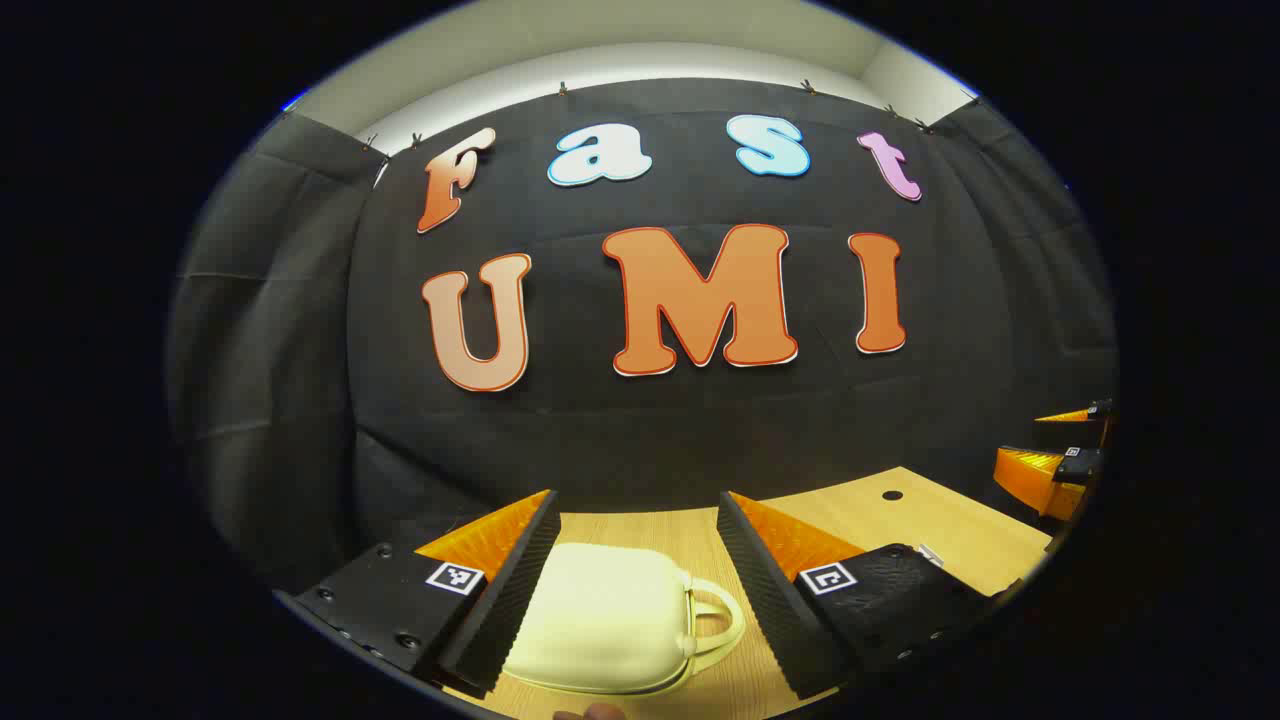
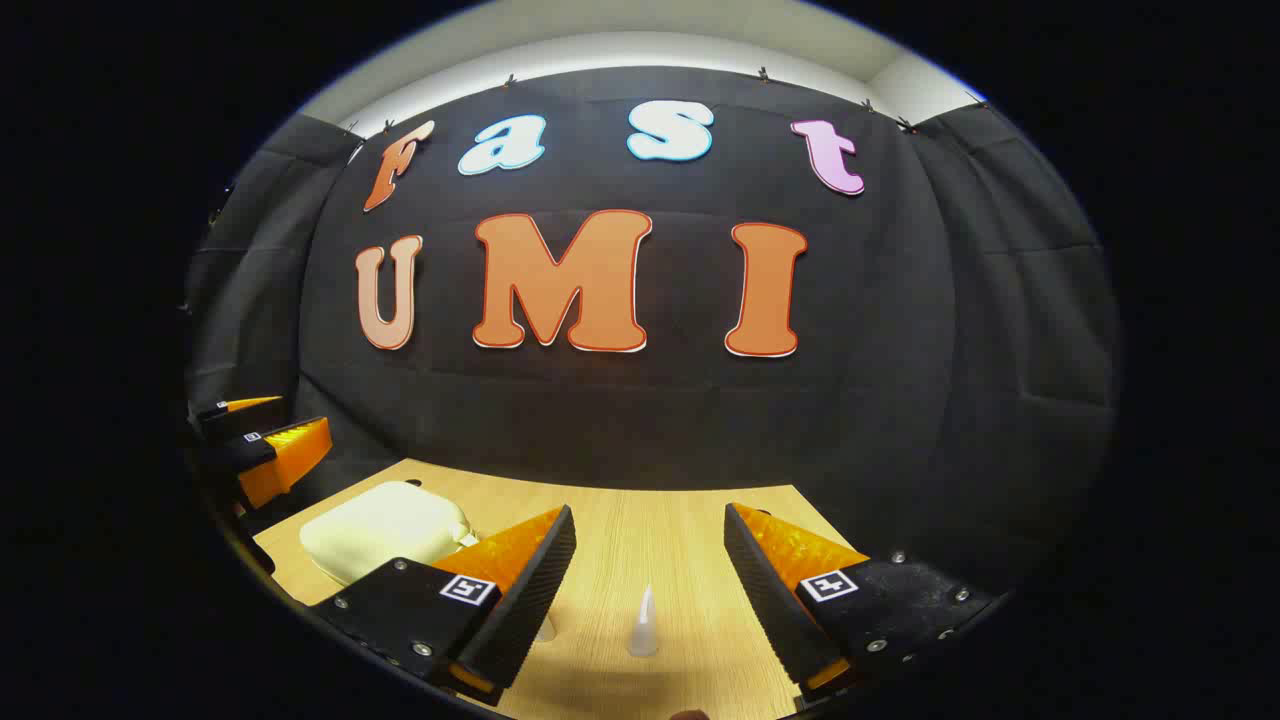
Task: First open the suitcase, pack the skin care products into it, and then close the suitcase.
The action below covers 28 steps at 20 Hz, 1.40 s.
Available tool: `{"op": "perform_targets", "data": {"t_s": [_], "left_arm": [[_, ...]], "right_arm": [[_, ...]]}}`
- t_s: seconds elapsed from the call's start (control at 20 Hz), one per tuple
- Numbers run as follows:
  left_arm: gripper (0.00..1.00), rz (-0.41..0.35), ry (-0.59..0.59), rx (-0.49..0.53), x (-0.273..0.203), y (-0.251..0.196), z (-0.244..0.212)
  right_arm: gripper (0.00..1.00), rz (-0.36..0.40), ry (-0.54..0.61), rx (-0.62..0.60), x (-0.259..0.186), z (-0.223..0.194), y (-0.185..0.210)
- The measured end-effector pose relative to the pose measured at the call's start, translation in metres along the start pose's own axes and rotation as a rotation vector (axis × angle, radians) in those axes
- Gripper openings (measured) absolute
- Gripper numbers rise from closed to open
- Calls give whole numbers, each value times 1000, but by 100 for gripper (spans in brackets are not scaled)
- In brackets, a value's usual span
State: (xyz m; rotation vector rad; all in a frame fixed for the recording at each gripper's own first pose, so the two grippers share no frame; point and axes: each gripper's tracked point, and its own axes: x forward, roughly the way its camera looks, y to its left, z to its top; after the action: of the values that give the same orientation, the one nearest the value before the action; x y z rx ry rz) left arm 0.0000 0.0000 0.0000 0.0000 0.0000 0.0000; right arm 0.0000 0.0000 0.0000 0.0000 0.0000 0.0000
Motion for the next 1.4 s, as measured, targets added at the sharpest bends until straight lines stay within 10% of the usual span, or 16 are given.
{"op": "perform_targets", "data": {"t_s": [1.0,1.4], "left_arm": [[99,16,-5,-4,2,0,-3],[99,-31,44,257,-8,-27,-57]], "right_arm": [[95,-28,-36,-30,-15,11,-4],[95,-34,27,-17,-14,-17,-15]]}}
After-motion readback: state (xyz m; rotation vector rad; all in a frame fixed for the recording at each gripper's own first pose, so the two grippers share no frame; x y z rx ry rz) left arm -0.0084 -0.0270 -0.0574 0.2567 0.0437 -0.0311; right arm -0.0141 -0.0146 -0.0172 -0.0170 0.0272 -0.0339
